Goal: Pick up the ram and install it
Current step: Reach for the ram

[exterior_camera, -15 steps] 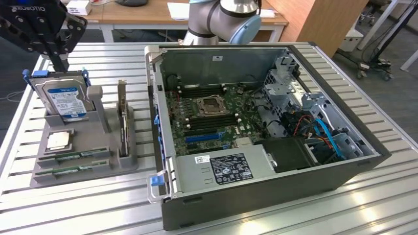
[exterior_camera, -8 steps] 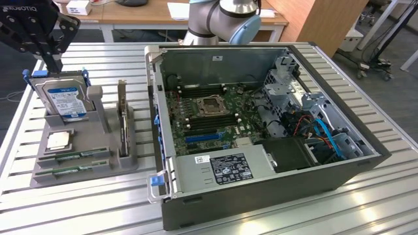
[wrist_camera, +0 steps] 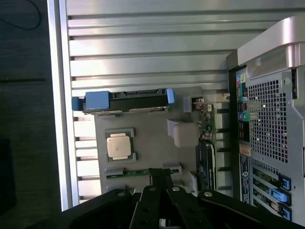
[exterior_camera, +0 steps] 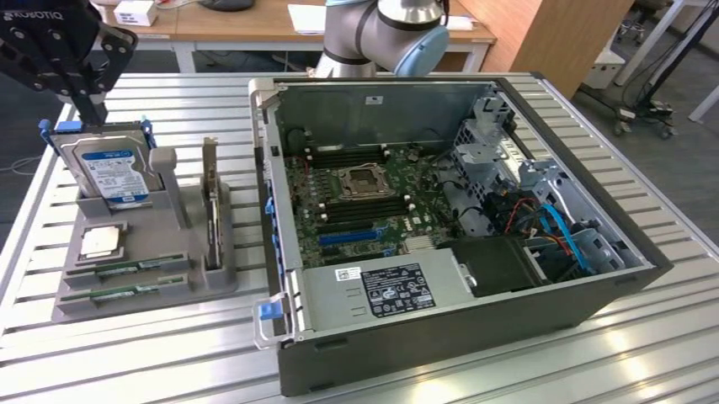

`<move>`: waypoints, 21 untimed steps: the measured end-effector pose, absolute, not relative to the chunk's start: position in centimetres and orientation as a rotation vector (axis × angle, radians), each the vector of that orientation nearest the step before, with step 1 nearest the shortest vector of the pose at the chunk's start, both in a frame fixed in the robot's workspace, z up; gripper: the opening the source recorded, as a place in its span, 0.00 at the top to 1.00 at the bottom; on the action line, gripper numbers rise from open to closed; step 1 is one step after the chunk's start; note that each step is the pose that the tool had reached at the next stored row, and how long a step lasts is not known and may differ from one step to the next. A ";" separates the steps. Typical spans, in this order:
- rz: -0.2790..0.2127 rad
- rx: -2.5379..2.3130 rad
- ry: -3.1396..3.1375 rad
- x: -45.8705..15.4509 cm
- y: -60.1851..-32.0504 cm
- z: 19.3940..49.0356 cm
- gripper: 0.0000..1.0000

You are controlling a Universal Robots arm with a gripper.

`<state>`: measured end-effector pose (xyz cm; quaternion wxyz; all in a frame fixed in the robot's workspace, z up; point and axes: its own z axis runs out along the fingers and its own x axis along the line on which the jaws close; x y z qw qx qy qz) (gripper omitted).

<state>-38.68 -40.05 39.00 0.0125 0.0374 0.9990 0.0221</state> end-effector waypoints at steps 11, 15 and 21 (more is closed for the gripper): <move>0.069 0.117 3.114 -38.7 -41.5 39.0 0.90; 0.069 0.117 3.114 -38.7 -42.0 39.0 0.90; 0.069 0.117 3.114 -38.7 -42.6 39.0 0.90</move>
